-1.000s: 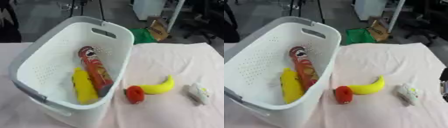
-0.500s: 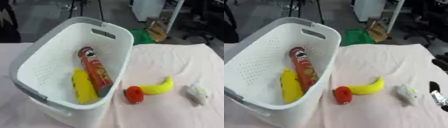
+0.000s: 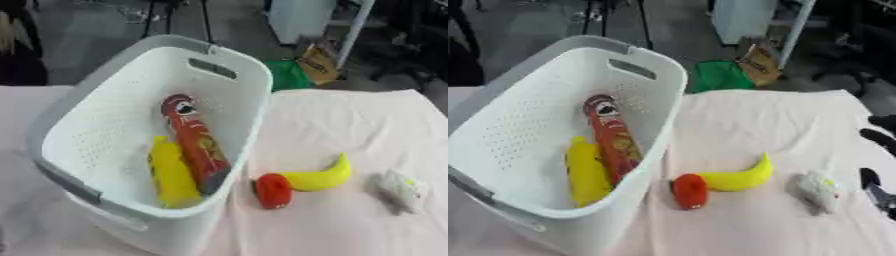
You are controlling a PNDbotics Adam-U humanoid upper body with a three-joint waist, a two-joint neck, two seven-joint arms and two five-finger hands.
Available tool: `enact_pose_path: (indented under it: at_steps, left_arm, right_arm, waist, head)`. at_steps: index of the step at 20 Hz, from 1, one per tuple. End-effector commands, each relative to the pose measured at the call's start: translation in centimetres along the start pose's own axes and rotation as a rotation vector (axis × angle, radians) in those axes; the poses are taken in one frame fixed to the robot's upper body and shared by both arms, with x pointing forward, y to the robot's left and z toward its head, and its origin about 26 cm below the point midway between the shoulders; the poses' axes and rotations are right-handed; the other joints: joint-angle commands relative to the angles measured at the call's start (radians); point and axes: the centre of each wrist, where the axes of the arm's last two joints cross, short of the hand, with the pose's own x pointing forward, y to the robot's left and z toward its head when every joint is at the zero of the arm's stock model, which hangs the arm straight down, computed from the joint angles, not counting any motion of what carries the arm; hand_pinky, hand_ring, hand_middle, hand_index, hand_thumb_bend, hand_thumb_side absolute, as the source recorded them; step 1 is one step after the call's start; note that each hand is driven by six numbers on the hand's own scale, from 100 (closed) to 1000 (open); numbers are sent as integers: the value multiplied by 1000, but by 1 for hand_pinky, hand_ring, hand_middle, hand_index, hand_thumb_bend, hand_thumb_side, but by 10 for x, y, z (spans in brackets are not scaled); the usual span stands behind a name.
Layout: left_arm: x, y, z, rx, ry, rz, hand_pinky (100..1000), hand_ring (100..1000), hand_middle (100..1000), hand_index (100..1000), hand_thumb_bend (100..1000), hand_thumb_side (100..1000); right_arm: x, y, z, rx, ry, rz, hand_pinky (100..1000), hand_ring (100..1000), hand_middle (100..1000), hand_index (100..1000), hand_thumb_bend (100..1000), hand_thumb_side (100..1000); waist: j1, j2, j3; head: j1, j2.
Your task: Pick up objects on the table and place them in the box.
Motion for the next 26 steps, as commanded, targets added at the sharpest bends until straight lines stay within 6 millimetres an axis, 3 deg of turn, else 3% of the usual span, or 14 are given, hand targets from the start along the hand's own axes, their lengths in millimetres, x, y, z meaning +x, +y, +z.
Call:
enact_pose_path:
  at_steps: [1,18,26]
  left_arm:
    - [3,-1,-5,-24,-21,3,592,462,605,666,100,968]
    - [4,-2,-4,-40,-16,15,593,462,604,666,100,968]
    - [4,-4,-3,-43,-10,27,593,463,604,666,100,967]
  right_arm:
    - [-17,-5,-6,85,-26,68,993,1000,1000,1000,104,1000]
    - [-31,1,-19,193,-102,92,1000,1000,1000,1000,111,1000]
    - [-15,-47,-37,-109,-222,41,1000,1000,1000,1000,100,1000]
  waist:
    - [-2,-25,-1]
    - [-13,-27,7]
    - [-11,-29,15]
  head:
    - [3,7]
    - [7,-6]
    - [-3,2]
